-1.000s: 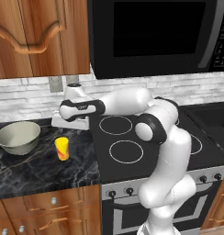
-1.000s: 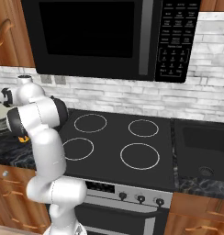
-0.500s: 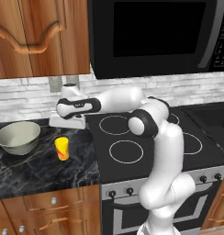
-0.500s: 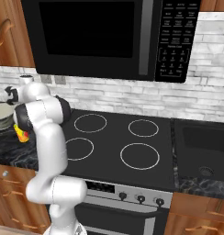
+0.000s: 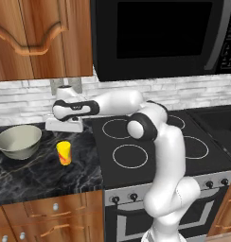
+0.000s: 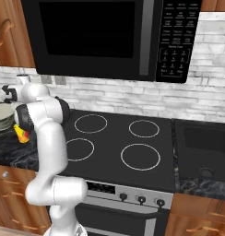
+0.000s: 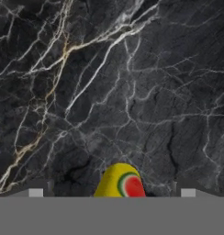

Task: Pick the cup and bowl from the counter and place them on the counter next to the sink.

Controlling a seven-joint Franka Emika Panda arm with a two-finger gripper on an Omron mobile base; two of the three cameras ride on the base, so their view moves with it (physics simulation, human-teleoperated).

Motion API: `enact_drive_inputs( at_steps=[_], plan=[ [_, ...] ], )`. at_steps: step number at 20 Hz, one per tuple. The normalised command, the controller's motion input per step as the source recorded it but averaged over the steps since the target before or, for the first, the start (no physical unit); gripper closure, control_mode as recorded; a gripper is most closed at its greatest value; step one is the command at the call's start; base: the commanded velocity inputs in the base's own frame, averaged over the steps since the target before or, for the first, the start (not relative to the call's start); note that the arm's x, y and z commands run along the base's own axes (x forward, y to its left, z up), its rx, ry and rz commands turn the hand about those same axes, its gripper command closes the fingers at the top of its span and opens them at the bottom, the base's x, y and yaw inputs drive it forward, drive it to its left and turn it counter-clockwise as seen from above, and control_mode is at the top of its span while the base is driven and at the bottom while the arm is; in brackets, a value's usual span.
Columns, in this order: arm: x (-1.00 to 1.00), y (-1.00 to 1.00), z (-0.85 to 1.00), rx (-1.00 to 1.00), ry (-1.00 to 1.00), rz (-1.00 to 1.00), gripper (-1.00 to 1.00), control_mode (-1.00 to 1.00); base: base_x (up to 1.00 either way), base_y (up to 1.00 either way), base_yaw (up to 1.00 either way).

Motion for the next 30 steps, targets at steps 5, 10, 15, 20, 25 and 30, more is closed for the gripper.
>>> enact_drive_inputs(
  at_steps=[5,10,15,20,25,30],
  plan=[
    [-0.02,0.00,-0.15,0.00,0.00,0.00,-1.00,-1.00,0.00,0.00,0.00],
    [-0.08,0.00,-0.06,0.00,0.00,-0.03,-1.00,-1.00,0.00,0.00,0.00],
    [-0.21,0.00,0.00,0.00,0.00,0.00,-1.00,-1.00,0.00,0.00,0.00],
    [-0.08,-0.01,0.04,0.00,-0.01,0.00,-1.00,-1.00,0.00,0.00,0.00],
    [-0.01,-0.24,0.19,0.09,-0.01,0.00,-1.00,-1.00,0.00,0.00,0.00],
    [0.00,-0.24,0.29,0.13,0.00,0.00,-1.00,-1.00,0.00,0.00,0.00]
  ],
)
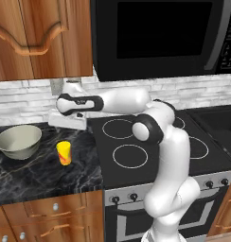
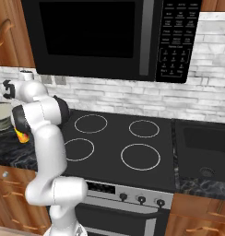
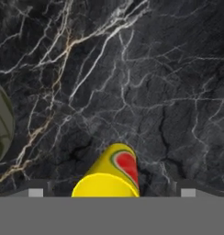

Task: Pick the cup and bowl from the counter and place them on the counter next to the sink.

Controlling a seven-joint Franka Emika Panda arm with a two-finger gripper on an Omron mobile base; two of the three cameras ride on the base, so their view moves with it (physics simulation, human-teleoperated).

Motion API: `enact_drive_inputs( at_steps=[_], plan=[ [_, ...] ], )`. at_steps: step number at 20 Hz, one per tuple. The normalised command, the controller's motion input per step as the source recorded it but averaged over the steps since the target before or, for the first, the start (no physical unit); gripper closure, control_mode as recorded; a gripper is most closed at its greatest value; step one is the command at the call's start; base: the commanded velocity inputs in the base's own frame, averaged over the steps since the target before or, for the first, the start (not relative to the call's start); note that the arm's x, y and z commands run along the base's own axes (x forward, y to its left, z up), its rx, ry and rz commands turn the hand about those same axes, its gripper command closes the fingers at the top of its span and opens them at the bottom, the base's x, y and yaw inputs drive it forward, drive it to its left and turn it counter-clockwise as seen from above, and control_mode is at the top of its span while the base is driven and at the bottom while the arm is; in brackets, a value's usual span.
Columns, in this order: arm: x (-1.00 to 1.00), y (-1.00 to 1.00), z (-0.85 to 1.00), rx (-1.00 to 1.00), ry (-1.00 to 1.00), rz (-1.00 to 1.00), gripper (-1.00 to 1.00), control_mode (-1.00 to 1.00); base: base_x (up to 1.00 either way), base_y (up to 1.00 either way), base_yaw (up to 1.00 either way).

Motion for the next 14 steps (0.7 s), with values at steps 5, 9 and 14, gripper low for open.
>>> enact_drive_inputs(
  at_steps=[5,9,14],
  plan=[
    [-0.30,-0.10,0.02,0.02,0.00,0.00,-1.00,-1.00,0.00,0.00,0.00],
    [-0.17,0.00,-0.15,0.00,0.00,0.00,-1.00,-1.00,0.00,0.00,0.00],
    [-0.02,0.00,-0.13,-0.01,0.00,-0.01,-1.00,-1.00,0.00,0.00,0.00]
  ],
)
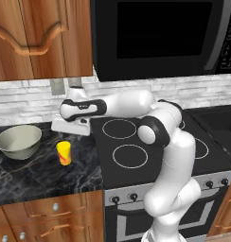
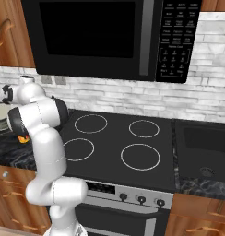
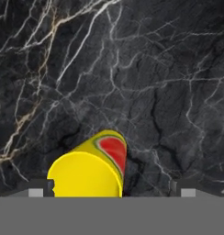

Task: Pick the cup and bowl from the counter and place them on the counter next to the sink.

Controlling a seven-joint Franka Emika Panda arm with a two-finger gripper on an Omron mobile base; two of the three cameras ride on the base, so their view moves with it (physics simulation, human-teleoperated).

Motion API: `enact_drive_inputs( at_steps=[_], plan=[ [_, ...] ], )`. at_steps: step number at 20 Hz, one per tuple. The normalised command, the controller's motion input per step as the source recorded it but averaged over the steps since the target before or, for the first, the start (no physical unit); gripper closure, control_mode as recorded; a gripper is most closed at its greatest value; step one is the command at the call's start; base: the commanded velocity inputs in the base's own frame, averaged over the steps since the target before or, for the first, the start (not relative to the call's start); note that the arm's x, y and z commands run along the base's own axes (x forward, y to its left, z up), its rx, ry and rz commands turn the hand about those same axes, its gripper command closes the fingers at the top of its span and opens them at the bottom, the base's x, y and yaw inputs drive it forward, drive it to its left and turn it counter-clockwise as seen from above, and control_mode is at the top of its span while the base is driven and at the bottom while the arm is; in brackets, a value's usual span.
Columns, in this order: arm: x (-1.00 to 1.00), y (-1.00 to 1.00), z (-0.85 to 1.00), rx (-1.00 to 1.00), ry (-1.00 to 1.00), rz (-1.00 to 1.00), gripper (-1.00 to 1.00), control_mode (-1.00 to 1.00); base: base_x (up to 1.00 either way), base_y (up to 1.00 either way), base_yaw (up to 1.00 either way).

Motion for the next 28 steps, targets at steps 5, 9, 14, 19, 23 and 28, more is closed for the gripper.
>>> enact_drive_inputs(
  at_steps=[5,9,14,19,23,28],
  plan=[
    [0.00,0.00,-0.21,-0.02,0.00,-0.03,-1.00,-1.00,0.00,0.00,0.00],
    [0.00,0.00,-0.31,-0.01,0.00,-0.04,-1.00,-1.00,0.00,0.00,0.00],
    [0.00,0.01,-0.28,-0.01,0.00,-0.05,-1.00,-1.00,0.00,0.00,0.00],
    [0.00,0.04,-0.14,-0.01,0.00,-0.04,-1.00,-1.00,0.00,0.00,0.00],
    [0.00,0.00,-0.26,-0.02,0.00,-0.04,-1.00,-1.00,0.00,0.00,0.00],
    [-0.04,0.00,-0.19,-0.01,0.01,-0.01,-1.00,-1.00,0.00,0.00,0.00]
  ],
)
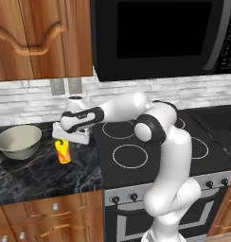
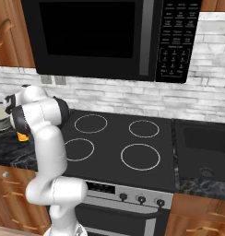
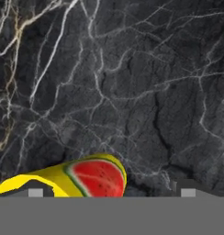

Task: Pick the cup and bowl from the counter and place them on the counter next to the sink.

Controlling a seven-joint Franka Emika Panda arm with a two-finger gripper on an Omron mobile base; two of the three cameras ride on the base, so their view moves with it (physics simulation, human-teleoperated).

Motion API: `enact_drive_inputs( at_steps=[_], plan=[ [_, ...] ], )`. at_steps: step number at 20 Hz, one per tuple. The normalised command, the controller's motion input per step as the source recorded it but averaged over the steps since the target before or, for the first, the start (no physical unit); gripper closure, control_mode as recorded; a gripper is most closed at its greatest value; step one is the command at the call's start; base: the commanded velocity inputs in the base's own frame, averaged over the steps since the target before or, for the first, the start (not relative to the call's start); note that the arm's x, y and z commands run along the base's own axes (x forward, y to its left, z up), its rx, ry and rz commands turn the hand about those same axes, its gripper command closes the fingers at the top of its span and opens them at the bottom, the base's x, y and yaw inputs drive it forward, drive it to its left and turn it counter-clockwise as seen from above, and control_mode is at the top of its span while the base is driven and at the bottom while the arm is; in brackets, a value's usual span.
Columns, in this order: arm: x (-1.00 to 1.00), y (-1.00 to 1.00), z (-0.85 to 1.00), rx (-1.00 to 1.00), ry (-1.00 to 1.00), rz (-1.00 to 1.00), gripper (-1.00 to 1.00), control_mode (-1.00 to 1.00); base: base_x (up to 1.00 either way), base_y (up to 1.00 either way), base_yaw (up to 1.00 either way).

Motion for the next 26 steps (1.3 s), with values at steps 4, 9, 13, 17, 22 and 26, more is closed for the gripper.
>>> enact_drive_inputs(
  at_steps=[4,9,13,17,22,26],
  plan=[
    [-0.43,0.00,-0.09,0.00,0.00,0.00,-1.00,-1.00,0.00,0.00,0.00],
    [-0.60,0.00,-0.17,0.00,0.00,0.00,-1.00,-1.00,0.00,0.00,0.00],
    [0.00,0.00,0.00,0.00,0.00,0.00,1.00,-1.00,0.00,0.00,0.00],
    [0.00,0.00,0.00,0.00,0.00,0.00,1.00,-1.00,0.00,0.00,0.00],
    [0.00,0.00,0.00,0.00,0.00,0.00,1.00,-1.00,0.00,0.00,0.00],
    [0.16,-0.07,0.08,0.00,0.00,0.00,1.00,-1.00,0.00,0.00,0.00]
  ],
)
